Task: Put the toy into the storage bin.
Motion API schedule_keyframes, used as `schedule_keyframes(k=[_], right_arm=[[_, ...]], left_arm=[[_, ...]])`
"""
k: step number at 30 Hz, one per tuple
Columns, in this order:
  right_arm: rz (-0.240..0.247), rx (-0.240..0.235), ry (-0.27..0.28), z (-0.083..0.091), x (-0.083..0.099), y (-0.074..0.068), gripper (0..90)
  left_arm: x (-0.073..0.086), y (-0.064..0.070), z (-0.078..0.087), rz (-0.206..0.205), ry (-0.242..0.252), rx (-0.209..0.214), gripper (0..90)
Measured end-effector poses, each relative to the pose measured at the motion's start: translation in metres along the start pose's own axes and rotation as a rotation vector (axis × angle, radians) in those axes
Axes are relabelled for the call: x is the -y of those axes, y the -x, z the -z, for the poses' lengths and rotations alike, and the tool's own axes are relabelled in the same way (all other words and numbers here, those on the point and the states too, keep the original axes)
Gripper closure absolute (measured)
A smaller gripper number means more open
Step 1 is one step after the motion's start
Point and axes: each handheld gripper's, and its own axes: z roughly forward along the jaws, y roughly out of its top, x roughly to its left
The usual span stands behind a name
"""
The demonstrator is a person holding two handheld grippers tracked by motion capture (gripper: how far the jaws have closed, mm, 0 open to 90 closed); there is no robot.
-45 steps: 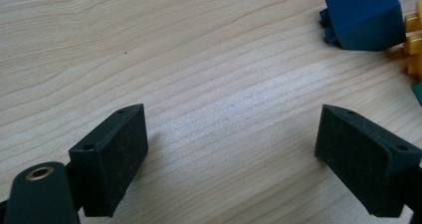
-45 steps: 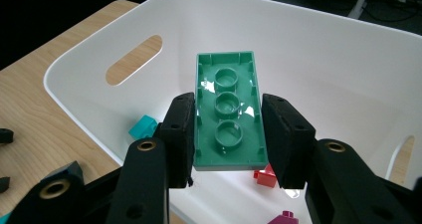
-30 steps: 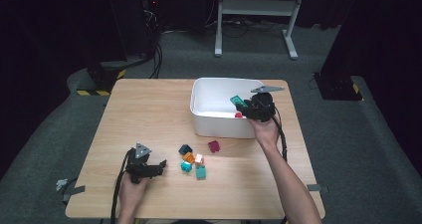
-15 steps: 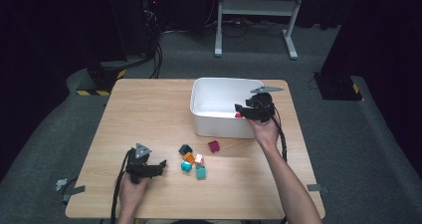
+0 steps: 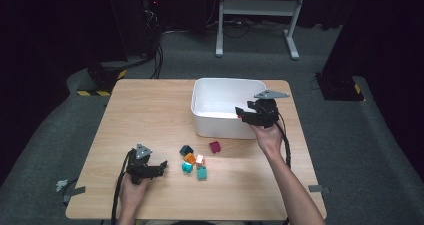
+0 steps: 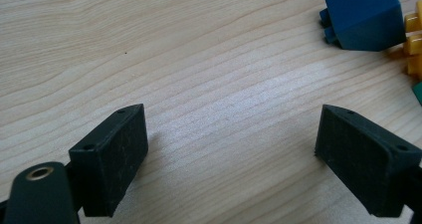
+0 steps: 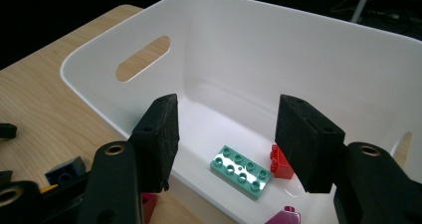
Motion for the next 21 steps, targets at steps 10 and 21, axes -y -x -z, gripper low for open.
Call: schedule_keyframes(k=[10, 21], right_arm=[[0.016, -0.032, 0.071, 0.018, 0.007, -0.009, 40.3], [0.042, -0.053, 0.066, 0.027, 0.019, -0.017, 38.9]], left_arm=[[0.0, 0.0, 0.0, 0.0, 0.0, 0.0, 13.0], [0.0, 0.0, 0.0, 0.0, 0.0, 0.0, 13.0]])
